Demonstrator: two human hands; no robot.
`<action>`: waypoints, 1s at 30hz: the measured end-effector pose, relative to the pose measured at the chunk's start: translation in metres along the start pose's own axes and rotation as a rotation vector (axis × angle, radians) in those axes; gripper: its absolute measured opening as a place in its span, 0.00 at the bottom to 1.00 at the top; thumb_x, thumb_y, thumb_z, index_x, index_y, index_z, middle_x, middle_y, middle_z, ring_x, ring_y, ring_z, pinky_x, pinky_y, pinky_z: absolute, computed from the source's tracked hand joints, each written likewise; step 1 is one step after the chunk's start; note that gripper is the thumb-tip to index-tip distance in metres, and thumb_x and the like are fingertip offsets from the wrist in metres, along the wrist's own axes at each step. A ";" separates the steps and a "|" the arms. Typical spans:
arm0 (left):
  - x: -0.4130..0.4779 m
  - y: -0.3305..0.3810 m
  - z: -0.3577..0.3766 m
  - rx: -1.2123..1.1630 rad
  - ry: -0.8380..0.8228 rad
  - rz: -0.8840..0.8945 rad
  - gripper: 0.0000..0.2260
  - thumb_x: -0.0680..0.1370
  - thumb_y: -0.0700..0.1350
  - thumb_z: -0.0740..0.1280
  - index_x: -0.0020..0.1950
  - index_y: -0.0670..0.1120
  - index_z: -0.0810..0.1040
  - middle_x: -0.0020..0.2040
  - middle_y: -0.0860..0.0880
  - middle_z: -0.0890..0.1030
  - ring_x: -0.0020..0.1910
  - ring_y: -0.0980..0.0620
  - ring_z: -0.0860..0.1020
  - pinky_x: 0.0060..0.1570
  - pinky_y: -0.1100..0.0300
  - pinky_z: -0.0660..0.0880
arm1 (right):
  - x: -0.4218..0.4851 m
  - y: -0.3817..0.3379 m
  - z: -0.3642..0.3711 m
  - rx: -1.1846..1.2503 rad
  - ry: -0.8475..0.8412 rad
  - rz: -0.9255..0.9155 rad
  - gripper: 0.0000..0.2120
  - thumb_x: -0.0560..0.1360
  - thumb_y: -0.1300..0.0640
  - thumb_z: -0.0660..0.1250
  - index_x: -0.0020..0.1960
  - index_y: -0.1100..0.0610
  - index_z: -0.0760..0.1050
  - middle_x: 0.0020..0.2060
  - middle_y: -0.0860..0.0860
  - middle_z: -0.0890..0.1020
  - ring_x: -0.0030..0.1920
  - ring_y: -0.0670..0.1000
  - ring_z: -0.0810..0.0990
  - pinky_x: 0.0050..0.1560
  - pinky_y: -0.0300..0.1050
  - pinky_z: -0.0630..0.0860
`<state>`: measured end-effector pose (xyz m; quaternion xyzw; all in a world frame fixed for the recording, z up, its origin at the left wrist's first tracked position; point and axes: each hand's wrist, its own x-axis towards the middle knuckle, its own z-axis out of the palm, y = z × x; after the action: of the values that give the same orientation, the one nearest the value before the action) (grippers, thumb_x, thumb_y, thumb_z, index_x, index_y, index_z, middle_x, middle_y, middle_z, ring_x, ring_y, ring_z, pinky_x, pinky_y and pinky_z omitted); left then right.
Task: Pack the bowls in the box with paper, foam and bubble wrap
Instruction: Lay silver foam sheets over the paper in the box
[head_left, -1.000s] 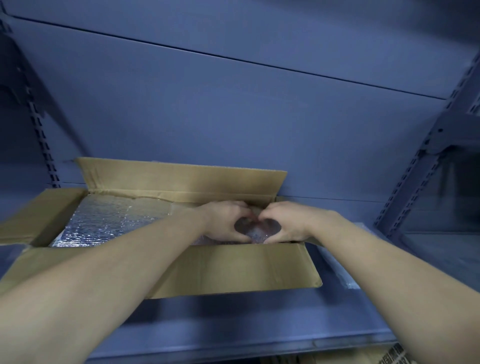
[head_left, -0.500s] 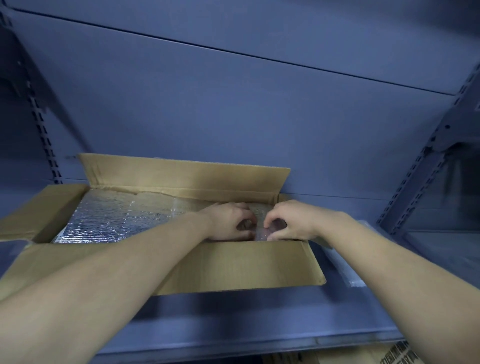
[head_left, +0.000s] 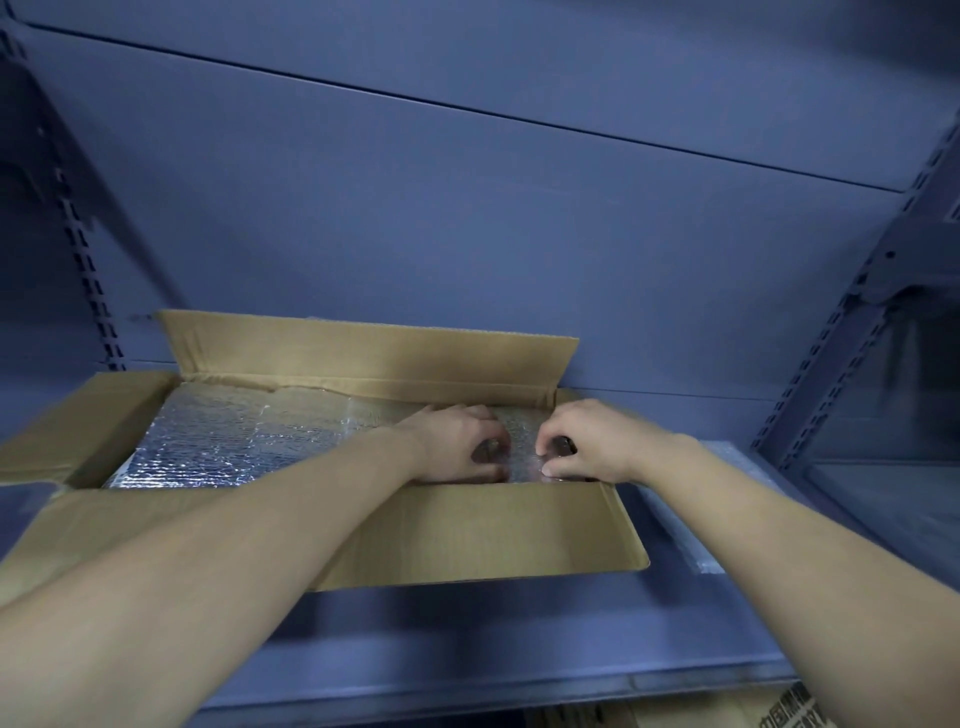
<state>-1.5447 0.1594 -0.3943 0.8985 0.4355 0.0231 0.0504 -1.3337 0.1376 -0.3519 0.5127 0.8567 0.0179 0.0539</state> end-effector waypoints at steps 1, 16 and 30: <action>0.000 0.000 0.000 -0.006 0.001 -0.004 0.21 0.78 0.62 0.62 0.69 0.55 0.72 0.70 0.53 0.70 0.68 0.52 0.70 0.63 0.49 0.70 | 0.000 0.001 0.000 0.002 0.002 -0.005 0.10 0.74 0.45 0.70 0.53 0.48 0.80 0.48 0.45 0.80 0.52 0.50 0.76 0.52 0.50 0.75; 0.012 0.037 -0.018 -0.279 0.190 -0.055 0.26 0.79 0.62 0.60 0.74 0.53 0.66 0.73 0.52 0.69 0.71 0.50 0.67 0.70 0.50 0.66 | -0.039 0.039 0.021 0.350 0.273 0.228 0.24 0.80 0.46 0.62 0.74 0.52 0.66 0.69 0.52 0.73 0.70 0.53 0.68 0.68 0.43 0.63; 0.083 0.165 -0.015 -0.059 0.193 0.181 0.28 0.76 0.63 0.60 0.72 0.52 0.70 0.70 0.50 0.73 0.69 0.47 0.71 0.69 0.51 0.65 | -0.152 0.128 0.057 0.338 0.258 0.452 0.24 0.77 0.43 0.63 0.69 0.54 0.71 0.66 0.54 0.75 0.68 0.55 0.72 0.69 0.45 0.65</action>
<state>-1.3655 0.1239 -0.3613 0.9259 0.3545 0.1268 0.0325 -1.1437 0.0634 -0.3864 0.6854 0.7117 -0.0483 -0.1465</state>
